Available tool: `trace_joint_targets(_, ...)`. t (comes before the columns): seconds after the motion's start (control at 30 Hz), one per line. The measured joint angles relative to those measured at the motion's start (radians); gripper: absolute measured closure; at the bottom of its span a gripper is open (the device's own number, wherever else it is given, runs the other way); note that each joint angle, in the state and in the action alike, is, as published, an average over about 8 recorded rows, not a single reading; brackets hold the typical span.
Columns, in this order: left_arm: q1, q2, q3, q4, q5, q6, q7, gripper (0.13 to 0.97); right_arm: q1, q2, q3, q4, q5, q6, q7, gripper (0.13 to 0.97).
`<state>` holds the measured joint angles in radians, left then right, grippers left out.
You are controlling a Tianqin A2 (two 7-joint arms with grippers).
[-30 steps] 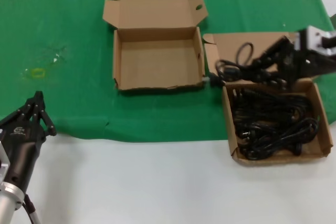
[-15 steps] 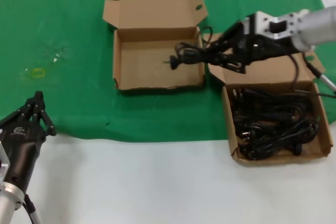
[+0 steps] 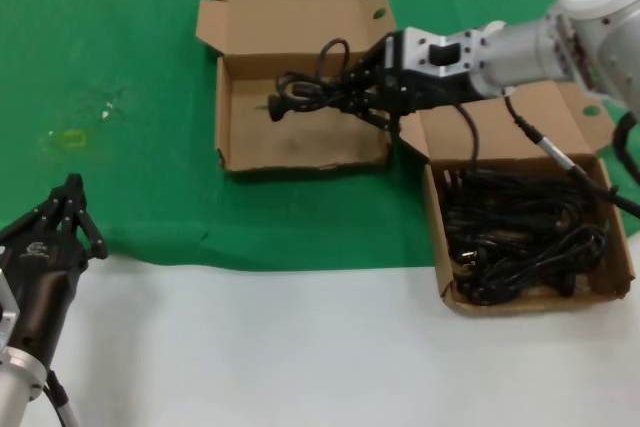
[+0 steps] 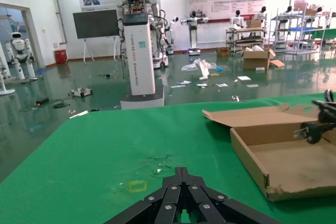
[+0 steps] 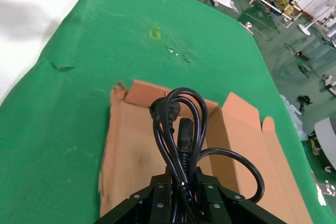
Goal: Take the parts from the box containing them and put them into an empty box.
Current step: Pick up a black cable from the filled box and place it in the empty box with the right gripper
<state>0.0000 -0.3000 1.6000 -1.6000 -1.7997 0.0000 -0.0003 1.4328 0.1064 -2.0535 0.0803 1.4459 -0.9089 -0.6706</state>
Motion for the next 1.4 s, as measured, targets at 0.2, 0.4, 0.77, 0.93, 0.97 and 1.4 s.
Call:
trace_joint_targets(0.2,0.0,0.0,0.0,0.0,0.0,0.0,0.0,0.953,0.004,-0.054,0.017,-0.05,0.005,0.079,-0.044,0.874)
trace_joint_targets(0.4,0.0,0.0,0.0,0.0,0.0,0.0,0.0,0.953,-0.008,-0.086,0.028,-0.063,0.012,0.143,-0.065,0.874)
trace_joint_targets(0.77,0.0,0.0,0.0,0.0,0.0,0.0,0.0,0.953,-0.051,-0.105,-0.135,-0.021,0.187,0.228,-0.067,0.874)
trace_joint_targets(0.93,0.0,0.0,0.0,0.0,0.0,0.0,0.0,0.953,-0.067,-0.106,-0.283,0.002,0.338,0.263,-0.07,0.874)
trace_joint_targets(0.97,0.0,0.0,0.0,0.0,0.0,0.0,0.0,0.953,-0.069,-0.106,-0.313,0.006,0.369,0.269,-0.071,0.874)
trace_joint_targets(1.4,0.0,0.0,0.0,0.0,0.0,0.0,0.0,0.953,-0.077,-0.106,-0.605,0.035,0.678,0.318,-0.09,0.874)
